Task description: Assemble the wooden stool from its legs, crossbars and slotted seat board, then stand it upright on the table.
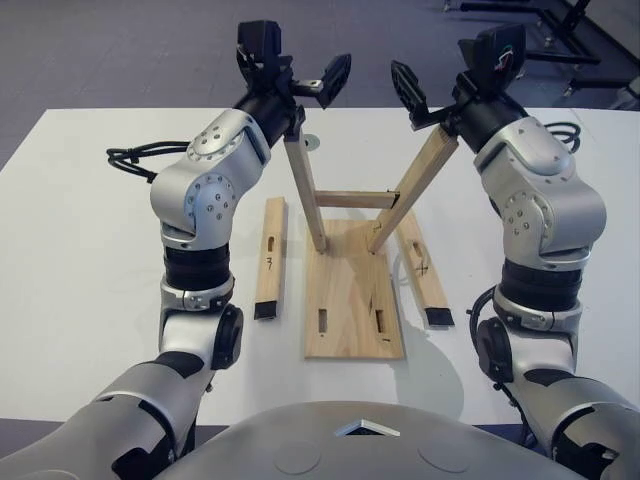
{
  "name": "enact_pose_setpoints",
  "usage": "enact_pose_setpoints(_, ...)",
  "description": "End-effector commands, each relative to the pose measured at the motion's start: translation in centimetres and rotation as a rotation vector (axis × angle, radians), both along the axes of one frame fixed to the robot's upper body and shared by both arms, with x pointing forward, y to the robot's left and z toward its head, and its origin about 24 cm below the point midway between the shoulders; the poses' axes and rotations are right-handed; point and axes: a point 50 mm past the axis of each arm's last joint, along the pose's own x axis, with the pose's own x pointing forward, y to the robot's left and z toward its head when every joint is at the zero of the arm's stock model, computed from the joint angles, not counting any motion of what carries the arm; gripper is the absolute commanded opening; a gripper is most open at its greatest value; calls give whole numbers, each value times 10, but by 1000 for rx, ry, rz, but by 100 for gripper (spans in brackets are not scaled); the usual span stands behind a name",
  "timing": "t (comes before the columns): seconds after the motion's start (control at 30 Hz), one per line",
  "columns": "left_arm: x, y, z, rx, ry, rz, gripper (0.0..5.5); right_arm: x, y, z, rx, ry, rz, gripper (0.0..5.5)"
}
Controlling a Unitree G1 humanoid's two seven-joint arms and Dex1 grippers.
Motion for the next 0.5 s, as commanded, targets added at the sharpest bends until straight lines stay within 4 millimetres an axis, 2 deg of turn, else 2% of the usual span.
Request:
enact_pose_setpoints(0.03, -6, -6, -60, 108, 230, -26, 499, -1, 4, -41, 29, 228, -7, 540)
enact_pose_setpoints(0.13, 0, -5, -51, 98, 183, -14, 499, 2, 8, -23, 50, 142, -14, 540)
enact_pose_setpoints(0.2, 5, 0, -36, 87, 112, 21, 499, 2, 7, -4, 114, 42, -13, 540)
enact_pose_setpoints(0.37, 14, 24, 25, -37, -168, 102, 499, -9, -7, 46, 293, -190, 61, 540)
enact_pose_setpoints(0.43, 13, 34, 45, -86, -261, 111, 499, -11, -16, 57, 310, -243, 65, 540)
enact_pose_setpoints(0.5, 13, 39, 55, -118, -310, 108, 499, -11, -23, 63, 321, -271, 59, 540)
